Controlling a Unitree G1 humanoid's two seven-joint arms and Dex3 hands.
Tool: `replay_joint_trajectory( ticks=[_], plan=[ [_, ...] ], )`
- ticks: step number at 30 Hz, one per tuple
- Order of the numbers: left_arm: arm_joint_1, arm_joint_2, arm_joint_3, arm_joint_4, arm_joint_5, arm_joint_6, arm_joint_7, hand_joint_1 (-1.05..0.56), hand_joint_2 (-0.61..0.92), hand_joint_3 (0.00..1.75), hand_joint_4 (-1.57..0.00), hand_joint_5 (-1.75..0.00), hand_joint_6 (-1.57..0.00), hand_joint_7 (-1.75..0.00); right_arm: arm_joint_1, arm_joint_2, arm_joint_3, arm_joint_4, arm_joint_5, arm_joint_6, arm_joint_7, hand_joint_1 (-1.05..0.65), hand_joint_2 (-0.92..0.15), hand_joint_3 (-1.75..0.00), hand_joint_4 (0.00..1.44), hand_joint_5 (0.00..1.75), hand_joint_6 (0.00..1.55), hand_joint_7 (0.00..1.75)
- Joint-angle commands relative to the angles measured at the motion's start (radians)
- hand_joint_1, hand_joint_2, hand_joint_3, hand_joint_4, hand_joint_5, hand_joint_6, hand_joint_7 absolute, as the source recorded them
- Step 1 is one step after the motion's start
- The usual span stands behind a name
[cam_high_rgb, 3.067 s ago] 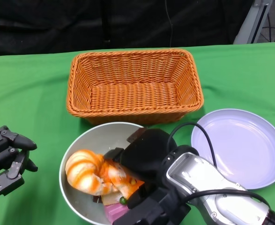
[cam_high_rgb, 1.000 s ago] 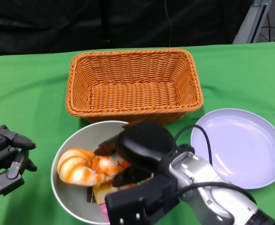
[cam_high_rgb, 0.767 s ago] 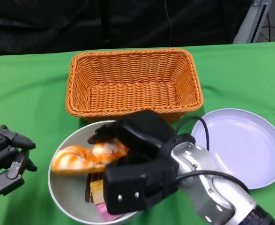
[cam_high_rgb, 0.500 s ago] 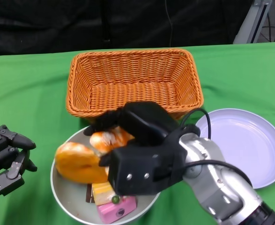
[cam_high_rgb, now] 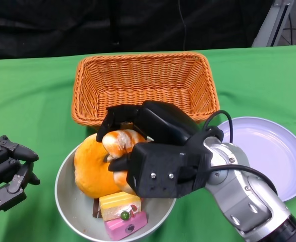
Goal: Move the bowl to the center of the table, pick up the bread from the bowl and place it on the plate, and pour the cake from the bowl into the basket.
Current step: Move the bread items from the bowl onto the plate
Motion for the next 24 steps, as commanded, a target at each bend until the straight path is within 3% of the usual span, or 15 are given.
replay_joint_trajectory(
  ticks=[1, 7, 9, 10, 13, 15, 17, 19, 24],
  plan=[
    [-0.004, 0.012, 0.005, 0.005, -0.005, -0.001, -0.001, -0.07, 0.74, 0.74, -0.64, -1.60, -0.70, -1.27, -0.001, -0.008, -0.026, -0.031, 0.031, 0.012, 0.005, -0.17, -0.92, -0.02, 0.68, 1.62, 0.74, 0.93],
    [-0.002, 0.011, 0.003, -0.002, -0.001, -0.001, 0.003, -0.07, 0.74, 0.73, -0.64, -1.60, -0.70, -1.27, 0.007, -0.009, -0.069, -0.084, 0.077, 0.072, 0.021, -0.17, -0.92, -0.01, 0.69, 1.47, 0.74, 0.89],
    [-0.002, 0.012, 0.004, 0.003, 0.000, -0.007, 0.002, -0.07, 0.74, 0.74, -0.65, -1.60, -0.70, -1.28, 0.014, -0.008, -0.092, -0.105, 0.104, 0.094, 0.027, -0.16, -0.92, -0.02, 0.68, 1.50, 0.71, 0.96],
    [-0.002, 0.012, 0.004, 0.004, 0.000, -0.009, 0.001, -0.06, 0.74, 0.74, -0.65, -1.60, -0.70, -1.27, 0.017, -0.007, -0.100, -0.114, 0.116, 0.105, 0.029, -0.14, -0.92, -0.03, 0.64, 1.58, 0.63, 1.15],
    [-0.001, 0.016, 0.004, 0.005, 0.003, -0.010, 0.000, -0.06, 0.74, 0.75, -0.65, -1.59, -0.71, -1.27, 0.022, -0.006, -0.130, -0.141, 0.153, 0.131, 0.028, -0.13, -0.92, -0.08, 0.61, 1.70, 0.51, 1.39],
    [0.000, 0.019, 0.004, 0.003, 0.003, -0.011, -0.002, -0.06, 0.73, 0.76, -0.65, -1.59, -0.71, -1.27, 0.023, -0.007, -0.164, -0.156, 0.189, 0.140, 0.024, -0.14, -0.92, -0.07, 0.62, 1.74, 0.50, 1.43],
    [0.001, 0.021, 0.005, 0.003, 0.004, -0.011, -0.002, -0.06, 0.73, 0.76, -0.66, -1.60, -0.71, -1.27, 0.023, -0.007, -0.195, -0.169, 0.217, 0.149, 0.015, -0.17, -0.92, -0.06, 0.67, 1.74, 0.51, 1.43],
    [0.002, 0.022, 0.006, 0.001, 0.007, -0.004, 0.003, -0.06, 0.72, 0.77, -0.66, -1.60, -0.71, -1.28, 0.023, -0.003, -0.220, -0.181, 0.243, 0.158, 0.008, -0.18, -0.92, -0.05, 0.70, 1.74, 0.57, 1.31],
    [0.002, 0.022, 0.006, 0.000, 0.007, -0.001, 0.006, -0.06, 0.71, 0.79, -0.67, -1.60, -0.72, -1.27, 0.022, -0.008, -0.222, -0.188, 0.259, 0.167, 0.002, -0.19, -0.92, -0.03, 0.71, 1.74, 0.61, 1.24]
  ],
)
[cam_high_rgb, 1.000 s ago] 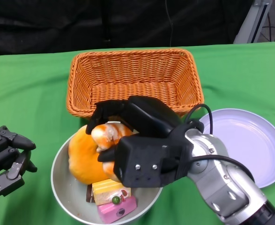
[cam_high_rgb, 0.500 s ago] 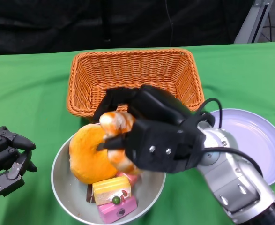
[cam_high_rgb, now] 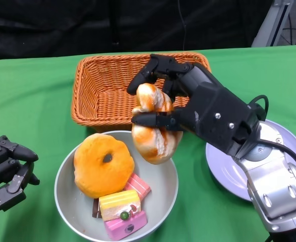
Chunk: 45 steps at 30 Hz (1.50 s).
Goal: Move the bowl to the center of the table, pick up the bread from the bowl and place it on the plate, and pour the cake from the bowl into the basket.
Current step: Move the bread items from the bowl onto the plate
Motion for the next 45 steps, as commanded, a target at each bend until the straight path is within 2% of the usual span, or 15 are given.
replay_joint_trajectory(
  ticks=[1, 3, 6, 9, 10, 13, 18, 22, 31, 39, 45],
  plan=[
    [0.004, 0.020, 0.006, -0.004, 0.004, 0.000, 0.005, -0.06, 0.71, 0.79, -0.67, -1.59, -0.72, -1.27, 0.005, -0.019, -0.037, -0.028, 0.029, 0.007, -0.014, -0.19, -0.92, -0.03, 0.71, 1.71, 0.61, 1.22],
    [0.006, 0.019, 0.007, -0.006, 0.002, 0.000, 0.003, -0.05, 0.71, 0.80, -0.66, -1.60, -0.72, -1.27, 0.008, -0.034, -0.068, -0.046, 0.043, 0.003, -0.022, -0.20, -0.92, -0.03, 0.72, 1.59, 0.67, 1.12],
    [0.005, 0.023, 0.007, 0.003, 0.009, -0.013, 0.002, -0.06, 0.70, 0.80, -0.66, -1.60, -0.71, -1.27, 0.016, -0.060, -0.116, -0.061, 0.073, 0.000, -0.025, -0.22, -0.91, -0.06, 0.71, 1.63, 0.66, 1.12],
    [0.005, 0.023, 0.007, 0.004, 0.009, -0.015, 0.002, -0.06, 0.70, 0.80, -0.66, -1.60, -0.71, -1.28, 0.016, -0.069, -0.119, -0.063, 0.085, 0.001, -0.029, -0.23, -0.91, -0.06, 0.72, 1.63, 0.66, 1.11],
    [0.005, 0.024, 0.007, 0.003, 0.009, -0.010, 0.004, -0.06, 0.70, 0.80, -0.66, -1.60, -0.71, -1.28, 0.021, -0.081, -0.147, -0.073, 0.096, 0.008, -0.035, -0.23, -0.91, -0.06, 0.72, 1.63, 0.66, 1.11],
    [0.003, 0.025, 0.009, 0.004, 0.006, -0.005, 0.003, -0.07, 0.70, 0.80, -0.66, -1.60, -0.71, -1.28, 0.033, -0.109, -0.207, -0.093, 0.120, 0.017, -0.050, -0.23, -0.91, -0.04, 0.78, 1.51, 0.69, 1.08],
    [0.001, 0.026, 0.010, 0.009, 0.006, -0.011, 0.002, -0.08, 0.70, 0.80, -0.66, -1.61, -0.71, -1.28, 0.048, -0.132, -0.230, -0.095, 0.123, 0.009, -0.075, -0.23, -0.90, -0.02, 0.79, 1.46, 0.70, 1.09],
    [-0.001, 0.024, 0.011, 0.008, 0.003, -0.007, 0.004, -0.07, 0.70, 0.81, -0.67, -1.62, -0.71, -1.29, 0.086, -0.172, -0.257, -0.070, 0.152, -0.038, -0.057, -0.16, -0.92, -0.03, 0.77, 1.46, 0.70, 1.09],
    [-0.004, 0.030, 0.017, 0.022, 0.000, -0.023, -0.006, -0.07, 0.69, 0.83, -0.67, -1.61, -0.71, -1.28, 0.191, -0.269, -0.213, -0.022, 0.108, -0.047, -0.037, -0.14, -0.92, -0.02, 0.78, 1.51, 0.68, 1.09],
    [0.004, 0.028, 0.019, 0.006, -0.011, -0.021, -0.009, -0.08, 0.67, 0.85, -0.68, -1.60, -0.72, -1.27, 0.242, -0.308, -0.172, 0.066, 0.065, -0.095, -0.047, -0.12, -0.91, -0.01, 0.73, 1.56, 0.71, 1.07],
    [0.015, 0.024, 0.014, -0.016, -0.005, -0.011, 0.004, -0.06, 0.66, 0.88, -0.69, -1.60, -0.74, -1.26, 0.249, -0.321, -0.151, 0.118, 0.031, -0.082, -0.044, -0.09, -0.92, -0.01, 0.67, 1.46, 0.72, 1.01]
  ],
)
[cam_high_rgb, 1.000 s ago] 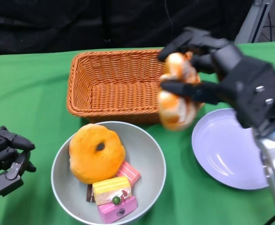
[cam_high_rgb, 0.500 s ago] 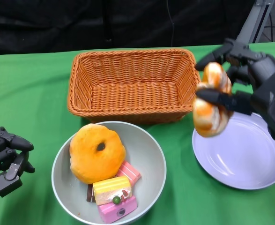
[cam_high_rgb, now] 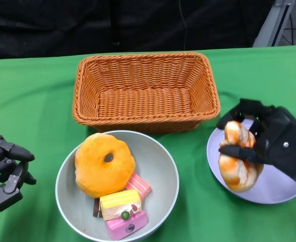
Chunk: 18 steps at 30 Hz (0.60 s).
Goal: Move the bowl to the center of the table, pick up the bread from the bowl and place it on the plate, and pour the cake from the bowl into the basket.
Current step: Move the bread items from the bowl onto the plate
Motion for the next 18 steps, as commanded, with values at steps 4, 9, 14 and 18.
replay_joint_trajectory(
  ticks=[4, 9, 14, 18],
  plan=[
    [0.018, 0.013, 0.004, -0.039, 0.000, 0.017, 0.010, -0.05, 0.65, 0.91, -0.69, -1.60, -0.73, -1.27, -0.014, -0.028, 0.013, 0.093, -0.029, -0.005, -0.008, -0.08, -0.92, -0.02, 0.68, 1.39, 0.73, 0.95],
    [0.020, 0.013, 0.006, -0.043, -0.002, 0.023, 0.007, -0.06, 0.64, 0.92, -0.68, -1.61, -0.72, -1.27, -0.043, -0.027, 0.029, 0.163, -0.069, -0.014, -0.030, -0.10, -0.92, -0.01, 0.70, 1.32, 0.77, 0.85],
    [0.022, 0.015, 0.006, -0.046, -0.003, 0.028, 0.006, -0.06, 0.63, 0.92, -0.67, -1.61, -0.72, -1.28, -0.076, -0.032, 0.061, 0.243, -0.123, -0.041, -0.069, -0.10, -0.92, -0.01, 0.69, 1.31, 0.81, 0.73],
    [0.022, 0.016, 0.007, -0.039, -0.002, 0.019, 0.003, -0.07, 0.63, 0.91, -0.66, -1.61, -0.72, -1.28, -0.100, -0.031, 0.069, 0.306, -0.141, -0.085, -0.096, -0.09, -0.92, -0.02, 0.62, 1.49, 0.81, 0.77]
  ],
)
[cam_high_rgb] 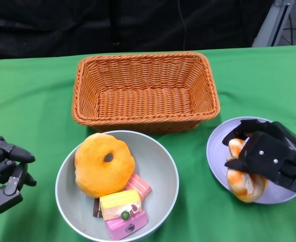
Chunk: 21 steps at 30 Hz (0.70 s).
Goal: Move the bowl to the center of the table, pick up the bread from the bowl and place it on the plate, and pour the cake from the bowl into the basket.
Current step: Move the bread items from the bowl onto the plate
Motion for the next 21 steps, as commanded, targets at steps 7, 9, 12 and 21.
replay_joint_trajectory(
  ticks=[7, 9, 12, 21],
  plan=[
    [0.005, 0.019, 0.004, 0.001, 0.009, -0.017, 0.000, -0.07, 0.65, 0.90, -0.67, -1.60, -0.71, -1.29, -0.065, -0.019, -0.002, 0.085, -0.016, -0.025, -0.038, -0.10, -0.92, -0.01, 0.58, 1.53, 0.79, 0.81],
    [0.005, 0.018, 0.003, 0.000, 0.011, -0.014, 0.001, -0.07, 0.65, 0.90, -0.67, -1.60, -0.71, -1.29, -0.077, -0.019, -0.004, 0.103, -0.013, -0.020, -0.040, -0.10, -0.92, -0.01, 0.58, 1.52, 0.78, 0.82],
    [0.005, 0.015, 0.001, -0.002, 0.014, -0.014, 0.005, -0.08, 0.64, 0.89, -0.67, -1.60, -0.71, -1.29, -0.093, -0.020, -0.001, 0.130, -0.020, -0.009, -0.047, -0.12, -0.92, -0.01, 0.58, 1.49, 0.77, 0.81],
    [0.003, 0.014, 0.001, 0.009, 0.010, -0.025, -0.001, -0.06, 0.65, 0.89, -0.67, -1.60, -0.72, -1.27, -0.112, -0.037, 0.025, 0.132, -0.064, 0.030, -0.039, -0.23, -0.90, 0.00, 0.72, 0.51, 0.82, 0.08]
  ],
)
